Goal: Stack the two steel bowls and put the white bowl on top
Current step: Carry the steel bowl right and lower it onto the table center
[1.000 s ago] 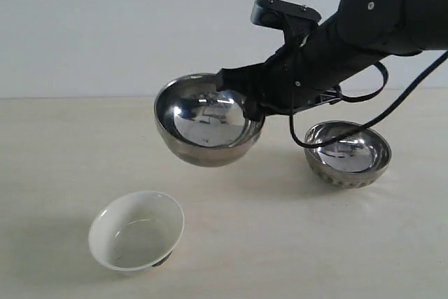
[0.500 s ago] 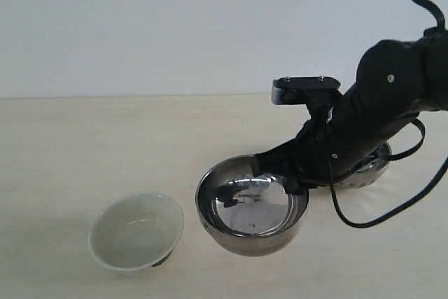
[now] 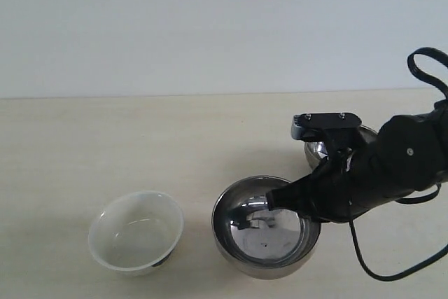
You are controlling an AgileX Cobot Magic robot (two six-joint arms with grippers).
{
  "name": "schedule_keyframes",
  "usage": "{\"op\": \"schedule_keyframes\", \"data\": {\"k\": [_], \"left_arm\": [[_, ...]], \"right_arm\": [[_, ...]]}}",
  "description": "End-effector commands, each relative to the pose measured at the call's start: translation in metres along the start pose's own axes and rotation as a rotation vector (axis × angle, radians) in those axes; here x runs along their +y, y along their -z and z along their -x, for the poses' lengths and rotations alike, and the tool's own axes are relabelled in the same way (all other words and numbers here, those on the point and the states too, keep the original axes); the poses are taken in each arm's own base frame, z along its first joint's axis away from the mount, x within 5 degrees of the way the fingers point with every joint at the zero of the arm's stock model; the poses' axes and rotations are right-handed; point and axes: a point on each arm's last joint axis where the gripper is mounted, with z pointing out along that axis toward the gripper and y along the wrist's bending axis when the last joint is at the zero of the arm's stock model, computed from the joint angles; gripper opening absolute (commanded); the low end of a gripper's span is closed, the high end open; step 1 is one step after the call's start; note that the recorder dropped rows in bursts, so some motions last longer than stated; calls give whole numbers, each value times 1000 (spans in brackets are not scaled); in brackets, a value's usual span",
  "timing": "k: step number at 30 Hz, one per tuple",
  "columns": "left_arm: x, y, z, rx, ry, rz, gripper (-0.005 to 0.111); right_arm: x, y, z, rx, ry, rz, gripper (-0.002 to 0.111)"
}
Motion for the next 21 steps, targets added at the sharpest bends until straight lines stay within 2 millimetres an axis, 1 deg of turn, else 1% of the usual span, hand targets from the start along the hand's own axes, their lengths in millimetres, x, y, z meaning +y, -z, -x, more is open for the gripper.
{"op": "schedule_keyframes", "data": {"k": [1,5,9,16,21], "left_arm": [[0,0,0,-7,4,-5,4],[0,0,0,-7,4,-5,4],[0,0,0,-7,4,-5,4],[0,0,0,-7,4,-5,4],[0,0,0,-7,4,-5,4]], "right_arm": [[-3,3,1,-39,-20,0,0],[-3,3,2,-47,-22,1,0],[-2,2,3,-63,-89,8,0],[-6,-16,-5,-2,-96,-13,0],[-6,-19,-4,-24,-103,-12,0]]}}
